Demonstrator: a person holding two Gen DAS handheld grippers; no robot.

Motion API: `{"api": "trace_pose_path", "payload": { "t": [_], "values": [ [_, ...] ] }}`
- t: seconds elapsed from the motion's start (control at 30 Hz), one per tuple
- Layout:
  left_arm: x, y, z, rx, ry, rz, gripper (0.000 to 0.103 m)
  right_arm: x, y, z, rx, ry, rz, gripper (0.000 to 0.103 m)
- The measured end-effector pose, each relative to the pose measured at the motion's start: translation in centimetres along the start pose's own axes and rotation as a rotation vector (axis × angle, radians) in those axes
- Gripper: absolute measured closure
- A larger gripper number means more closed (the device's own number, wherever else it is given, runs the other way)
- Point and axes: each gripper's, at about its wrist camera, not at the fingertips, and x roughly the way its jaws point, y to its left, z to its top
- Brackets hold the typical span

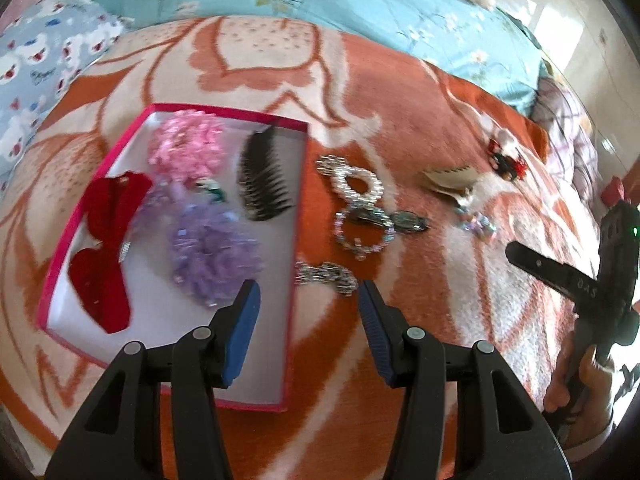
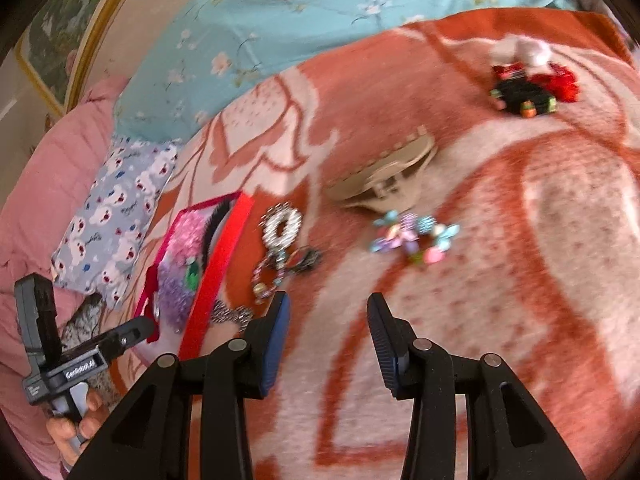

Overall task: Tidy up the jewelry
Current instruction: 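Grasp the pink-blue beaded bracelet with the left tool while the right tool grasps the multicolour beaded hair tie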

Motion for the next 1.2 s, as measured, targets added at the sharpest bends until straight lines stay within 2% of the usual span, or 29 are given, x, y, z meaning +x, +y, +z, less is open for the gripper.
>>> {"api": "trace_pose_path", "payload": {
  "t": [0.2,0.4,0.5,0.63,0.8,0.9,1.0,1.07,1.1,1.17,1.2],
  "values": [
    [1.6,-3.5,0.5,0.101,0.025,-0.019,0.053,0.1,-1.2,0.6,-0.019,-0.011,-0.067,0.061],
    [3.9,-4.8,1.4,0.125,0.060,-0.046,0.053,1.5,-1.7,1.0,-0.043,0.015,-0.108,0.061],
    [5.5,-5.6,2.1,0.147,0.083,-0.038,0.053,2.1,-2.0,1.3,-0.060,0.024,-0.131,0.061],
    [7.5,-6.6,2.8,0.175,0.106,-0.030,0.053,2.9,-1.9,2.0,-0.102,0.025,-0.168,0.055],
    [10.7,-7.3,3.4,0.191,0.149,-0.007,0.054,4.2,-1.9,2.5,-0.132,0.043,-0.184,0.055],
    [12.2,-7.1,3.4,0.181,0.182,-0.001,0.063,4.8,-2.0,2.5,-0.142,0.052,-0.187,0.055],
    [12.6,-6.7,3.4,0.168,0.184,-0.012,0.064,5.2,-2.0,2.5,-0.156,0.055,-0.196,0.055],
    [12.6,-6.6,3.5,0.170,0.183,-0.022,0.069,5.4,-2.0,2.4,-0.162,0.056,-0.211,0.059],
    [12.6,-6.6,3.4,0.174,0.181,-0.024,0.076,5.6,-2.0,2.5,-0.167,0.056,-0.224,0.062],
    [12.7,-6.8,3.4,0.184,0.183,-0.041,0.093,5.7,-2.1,2.5,-0.172,0.053,-0.245,0.083],
    [12.6,-6.9,3.4,0.188,0.179,-0.040,0.094,5.8,-2.2,2.5,-0.169,0.055,-0.239,0.088]
  ]
}}
